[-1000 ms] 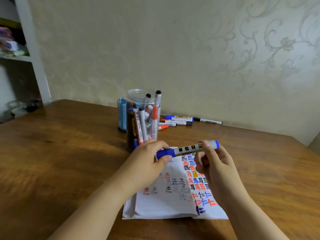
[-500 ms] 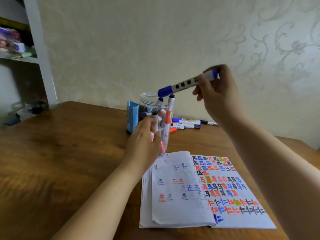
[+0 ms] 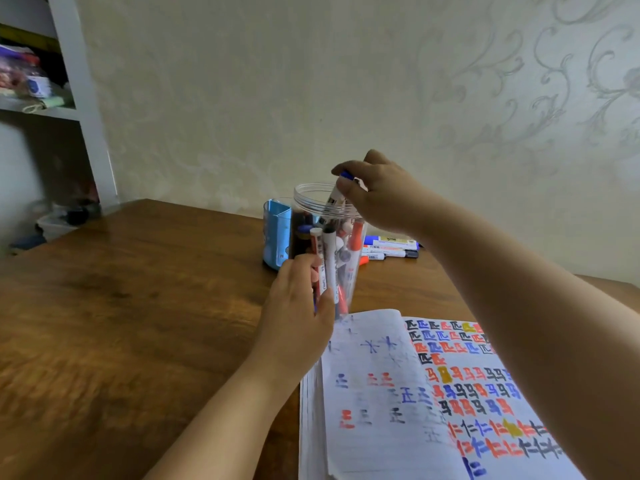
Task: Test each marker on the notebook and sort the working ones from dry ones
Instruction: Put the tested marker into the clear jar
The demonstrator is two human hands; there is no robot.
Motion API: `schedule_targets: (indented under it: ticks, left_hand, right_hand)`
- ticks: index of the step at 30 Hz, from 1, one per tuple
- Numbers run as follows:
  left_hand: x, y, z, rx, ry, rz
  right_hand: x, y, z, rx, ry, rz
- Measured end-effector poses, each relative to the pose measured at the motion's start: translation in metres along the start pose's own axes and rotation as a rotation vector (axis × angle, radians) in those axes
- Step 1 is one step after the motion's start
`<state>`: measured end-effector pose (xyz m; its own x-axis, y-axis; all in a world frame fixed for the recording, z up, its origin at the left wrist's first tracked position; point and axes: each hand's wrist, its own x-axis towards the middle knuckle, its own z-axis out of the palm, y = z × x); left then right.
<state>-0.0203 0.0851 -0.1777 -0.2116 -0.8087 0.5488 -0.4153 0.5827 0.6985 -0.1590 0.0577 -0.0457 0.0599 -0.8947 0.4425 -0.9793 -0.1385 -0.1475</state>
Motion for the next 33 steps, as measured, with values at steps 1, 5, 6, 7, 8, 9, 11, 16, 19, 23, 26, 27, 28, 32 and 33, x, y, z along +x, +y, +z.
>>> schedule_targets:
  ticks: [1, 5, 6, 7, 8, 9, 11, 16, 19, 23, 26, 27, 28, 32, 33]
  left_hand:
    - [-0.001, 0.0, 0.001, 0.007, -0.008, 0.005]
    - [-0.002, -0.001, 0.004, 0.023, -0.01, 0.032]
    - [-0.002, -0.001, 0.005, 0.027, -0.01, 0.038]
    - [-0.003, -0.002, 0.006, 0.033, -0.009, 0.042]
    - [-0.003, -0.003, 0.006, 0.039, -0.009, 0.044]
    - [-0.003, -0.003, 0.006, 0.043, -0.011, 0.045]
    - [-0.004, -0.003, 0.005, 0.05, -0.009, 0.052]
    - [-0.002, -0.003, -0.001, 0.041, 0.006, 0.024]
    - [-0.001, -0.004, -0.001, 0.044, -0.004, 0.017]
    - [-0.001, -0.008, 0.001, 0.068, -0.027, 0.03]
    - [0.0, -0.012, 0.002, 0.071, -0.033, 0.03]
    - [0.0, -0.012, 0.003, 0.072, -0.037, 0.034]
    - [0.0, -0.013, 0.003, 0.072, -0.04, 0.039]
    - [0.001, -0.015, 0.005, 0.049, -0.029, 0.035]
    - [0.002, -0.015, 0.005, 0.039, -0.019, 0.023]
  right_hand:
    - [0.0, 0.002, -0.001, -0.036, -0.007, 0.002]
    - [0.003, 0.005, -0.003, -0.101, -0.045, -0.008]
    - [0.004, 0.006, -0.004, -0.122, -0.044, -0.02]
    - [0.005, 0.006, -0.003, -0.147, -0.038, -0.034]
    - [0.006, 0.006, -0.003, -0.158, -0.027, -0.043]
    - [0.006, 0.007, -0.001, -0.139, -0.013, -0.045]
    - [0.004, 0.009, 0.003, -0.009, 0.04, -0.022]
    - [-0.005, 0.013, 0.007, 0.259, 0.276, -0.036]
    - [0.0, 0.013, -0.008, 0.219, 0.298, -0.071]
    - [0.009, 0.01, -0.009, 0.078, 0.08, -0.221]
    - [0.016, 0.009, -0.006, 0.076, 0.018, -0.218]
    - [0.017, 0.009, -0.007, 0.056, 0.007, -0.207]
    - [0.018, 0.009, -0.009, 0.039, 0.015, -0.194]
    - [0.016, 0.017, -0.017, 0.131, 0.248, -0.095]
    - [0.014, 0.02, -0.016, 0.135, 0.254, -0.071]
